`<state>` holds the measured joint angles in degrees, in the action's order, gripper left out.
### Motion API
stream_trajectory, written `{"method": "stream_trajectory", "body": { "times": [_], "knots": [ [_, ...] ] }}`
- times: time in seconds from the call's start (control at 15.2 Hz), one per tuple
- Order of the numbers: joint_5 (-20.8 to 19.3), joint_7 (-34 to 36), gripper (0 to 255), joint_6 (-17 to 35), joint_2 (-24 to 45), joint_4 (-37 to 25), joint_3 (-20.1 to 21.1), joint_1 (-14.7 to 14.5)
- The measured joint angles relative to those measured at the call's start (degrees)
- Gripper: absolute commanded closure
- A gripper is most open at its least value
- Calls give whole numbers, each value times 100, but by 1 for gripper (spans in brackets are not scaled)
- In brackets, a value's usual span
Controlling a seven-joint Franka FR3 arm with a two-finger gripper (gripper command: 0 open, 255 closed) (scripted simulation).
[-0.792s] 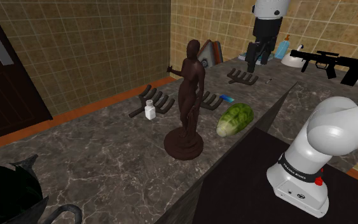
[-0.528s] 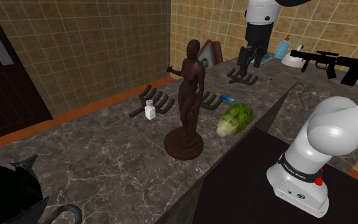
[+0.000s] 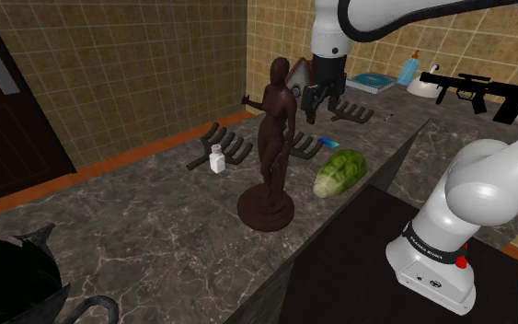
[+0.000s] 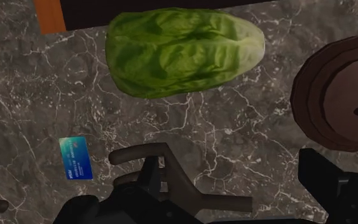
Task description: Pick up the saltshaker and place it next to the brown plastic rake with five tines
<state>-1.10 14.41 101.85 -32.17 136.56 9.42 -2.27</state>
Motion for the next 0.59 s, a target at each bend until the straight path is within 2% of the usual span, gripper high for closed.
{"method": "stream_trajectory", "body": {
  "times": [0.59],
  "knots": [
    [-161, 752, 0, 1208, 1687, -644, 590, -54]
  ]
}}
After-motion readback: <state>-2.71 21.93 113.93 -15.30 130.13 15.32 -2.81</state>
